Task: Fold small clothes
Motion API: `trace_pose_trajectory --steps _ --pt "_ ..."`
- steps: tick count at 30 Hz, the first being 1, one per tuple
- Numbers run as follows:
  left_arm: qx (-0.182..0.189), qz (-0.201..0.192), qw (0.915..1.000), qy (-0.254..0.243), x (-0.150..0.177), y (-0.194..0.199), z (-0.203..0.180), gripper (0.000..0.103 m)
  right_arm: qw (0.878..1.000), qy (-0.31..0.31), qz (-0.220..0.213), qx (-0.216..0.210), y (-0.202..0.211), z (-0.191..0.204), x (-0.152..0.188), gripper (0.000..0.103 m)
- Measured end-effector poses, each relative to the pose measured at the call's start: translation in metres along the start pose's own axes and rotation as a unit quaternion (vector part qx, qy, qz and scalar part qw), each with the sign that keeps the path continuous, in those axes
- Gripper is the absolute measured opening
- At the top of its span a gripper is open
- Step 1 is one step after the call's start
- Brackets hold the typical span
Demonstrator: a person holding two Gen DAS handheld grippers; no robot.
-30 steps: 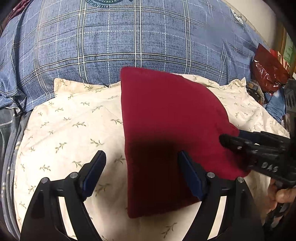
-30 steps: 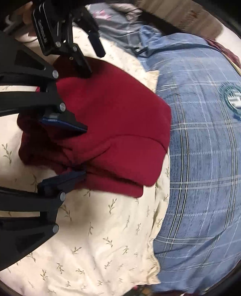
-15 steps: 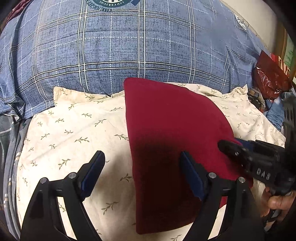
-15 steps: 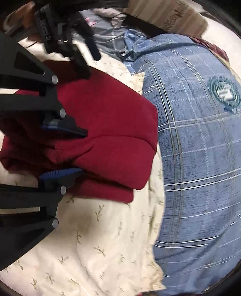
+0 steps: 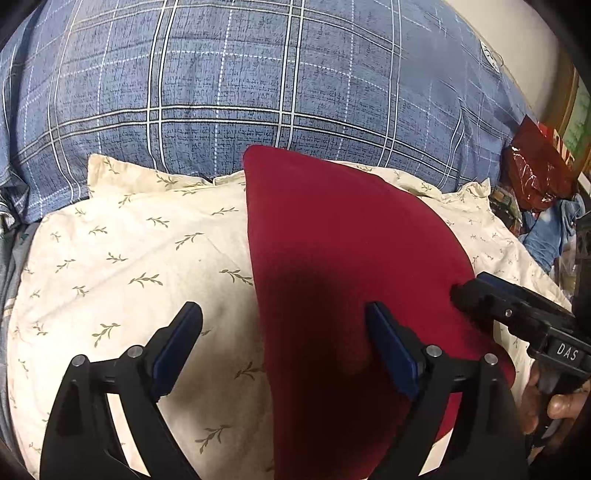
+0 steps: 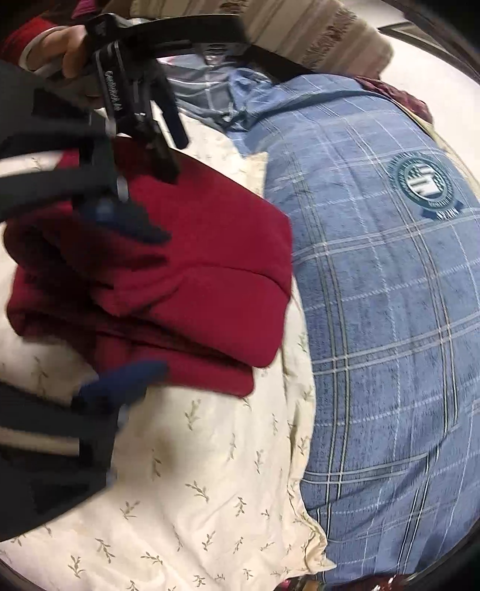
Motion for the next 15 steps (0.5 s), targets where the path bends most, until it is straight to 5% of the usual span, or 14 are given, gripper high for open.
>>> trace_pose_trajectory --steps 12,14,15 --pt "0.057 0.015 0.9971 0.047 -0.002 -0.026 0.009 0.103 0.995 -0.078 0.034 -0.046 -0.048 -0.029 -0.013 0.088" --pt "0.068 0.018 0.9962 0.052 -0.002 -0.028 0.008 0.103 0.996 -0.069 0.03 -0.045 -0.049 -0.026 -0.013 0.083" --pt "0.076 0.019 0.9957 0.05 -0.002 -0.029 0.007 0.102 0.996 -0.063 0.029 -0.048 -0.048 -0.023 -0.013 0.071"
Point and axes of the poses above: each gripper's, at about its wrist camera, not at the fingertips, and y roughly against the way its jaws point, z to its left, x to its underside, the point moved 1 cm from there along -y, roughly the way its jaws point, and after that the axes turned 7 degrees about -y, right-handed, at the moved point
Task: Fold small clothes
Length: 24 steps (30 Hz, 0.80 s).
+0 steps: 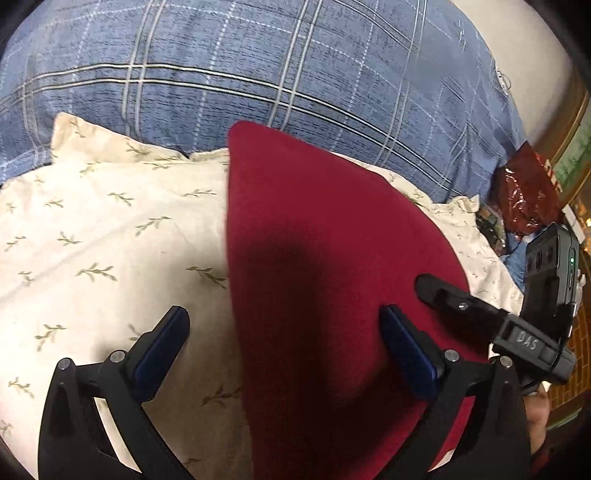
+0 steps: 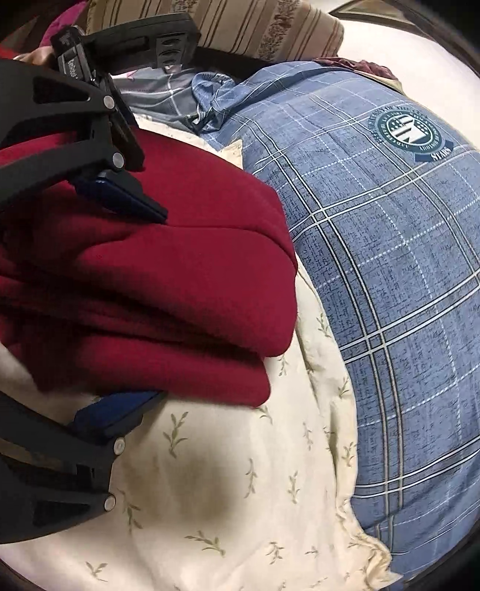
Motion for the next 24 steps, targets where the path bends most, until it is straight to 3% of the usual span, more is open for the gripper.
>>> trace_pose_trajectory --steps 2,5,7,11,17,21,24 --pt "0.03 -0.002 0.9995 -0.01 0.0 0.0 -0.006 0.079 1.0 0.007 -0.001 -0.003 0.003 0.006 0.001 0.058" --pt "0.026 -0.005 0.999 -0.035 0.0 0.01 -0.018 0.061 0.999 0.027 -0.014 0.009 0.015 0.021 0.002 0.041" --pt "0.029 -0.003 0.9987 -0.042 0.003 0.026 -0.024 0.051 0.999 0.033 -0.02 0.007 0.028 0.031 0.004 0.04" --pt "0.03 -0.008 0.9983 -0.049 0.017 0.071 -0.03 0.05 0.999 0.045 -0.006 -0.003 0.056 0.054 0.018 0.039" --pt "0.004 0.017 0.9997 -0.017 0.068 0.116 -0.023 0.05 0.997 0.065 0.038 -0.004 0.075 0.087 0.073 0.04" --pt "-0.014 0.042 0.999 0.007 0.101 0.111 -0.01 0.054 0.995 0.075 0.067 0.025 0.056 0.087 0.107 0.051" --pt "-0.021 0.019 0.9994 0.018 0.108 0.118 -0.005 0.061 0.995 0.082 0.053 0.036 0.063 0.088 0.11 0.056"
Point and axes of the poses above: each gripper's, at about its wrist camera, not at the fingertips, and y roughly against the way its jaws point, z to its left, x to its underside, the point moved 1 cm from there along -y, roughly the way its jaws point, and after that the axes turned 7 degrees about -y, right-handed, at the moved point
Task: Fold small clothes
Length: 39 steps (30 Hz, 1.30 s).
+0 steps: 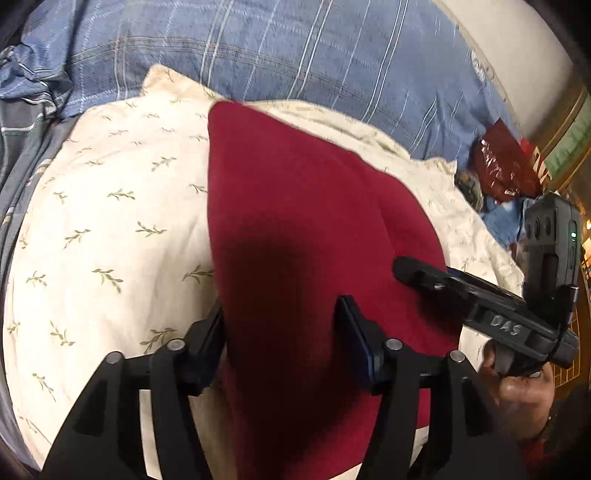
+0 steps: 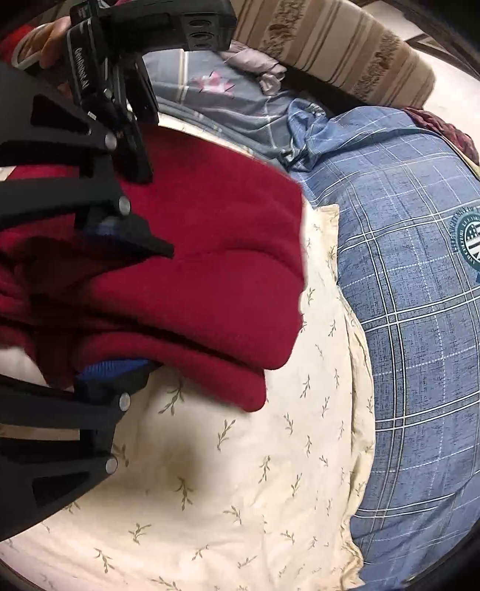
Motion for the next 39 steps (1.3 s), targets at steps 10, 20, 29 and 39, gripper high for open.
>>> trace_pose_trajectory --steps 10,20,29,39 --pt "-0.091 -0.057 0.9941 -0.019 0.002 0.021 -0.004 0.081 0.99 0.138 -0.016 0.004 0.027 0.05 0.034 0.03" --pt "-0.148 -0.088 0.984 -0.045 0.018 0.035 -0.018 0.081 0.992 0.12 -0.041 0.019 0.033 0.045 0.047 0.042" --pt "-0.177 -0.118 0.9756 -0.056 0.022 0.056 -0.029 0.081 0.989 0.11 -0.088 0.047 0.055 0.045 0.047 0.065" --pt "-0.199 -0.14 0.9683 -0.058 0.026 0.071 -0.035 0.083 0.989 0.095 -0.103 0.049 0.061 0.047 0.045 0.073"
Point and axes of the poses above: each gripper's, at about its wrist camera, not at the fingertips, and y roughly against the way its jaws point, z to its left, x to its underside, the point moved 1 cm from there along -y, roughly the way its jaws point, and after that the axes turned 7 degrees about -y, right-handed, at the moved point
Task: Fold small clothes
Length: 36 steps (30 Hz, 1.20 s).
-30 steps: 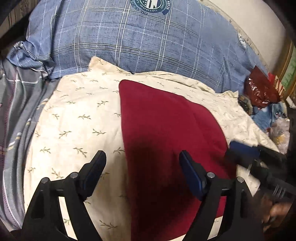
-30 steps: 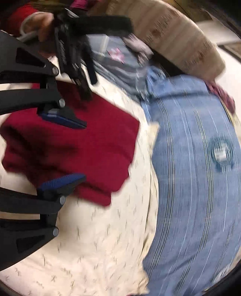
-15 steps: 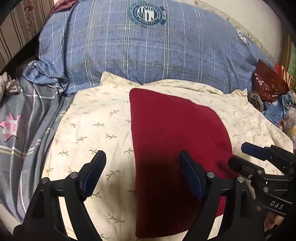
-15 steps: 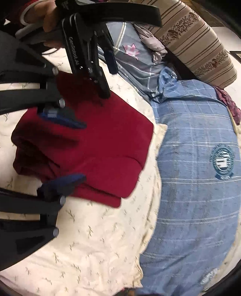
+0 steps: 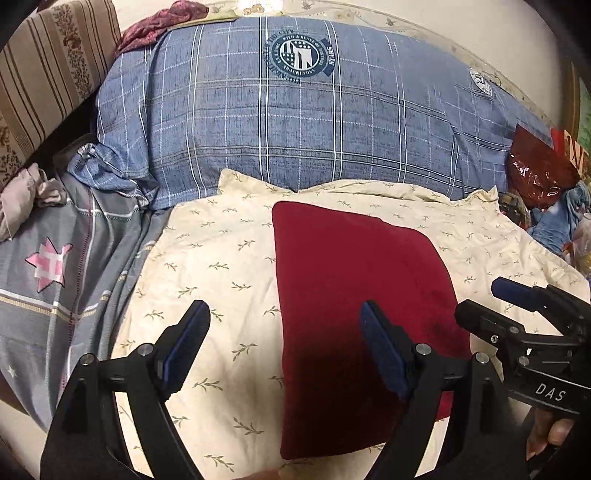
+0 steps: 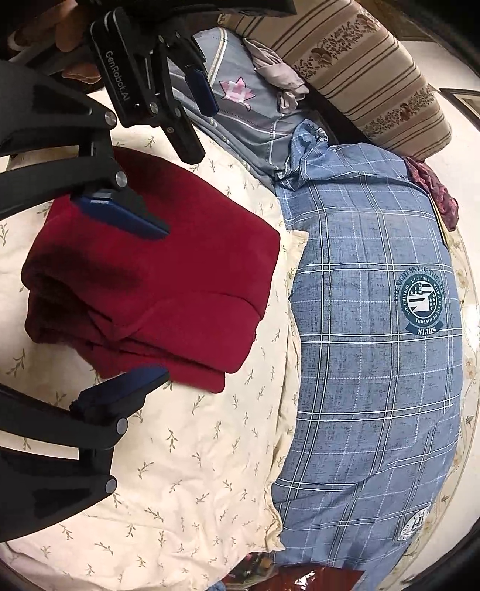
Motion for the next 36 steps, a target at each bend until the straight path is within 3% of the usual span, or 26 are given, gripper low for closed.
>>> trace_pose_trajectory --steps 36 --pt "-0.013 -0.001 0.9999 0.007 0.003 -0.003 0.002 0.083 1.0 -0.001 0.021 -0.001 -0.014 0.008 0.006 0.078"
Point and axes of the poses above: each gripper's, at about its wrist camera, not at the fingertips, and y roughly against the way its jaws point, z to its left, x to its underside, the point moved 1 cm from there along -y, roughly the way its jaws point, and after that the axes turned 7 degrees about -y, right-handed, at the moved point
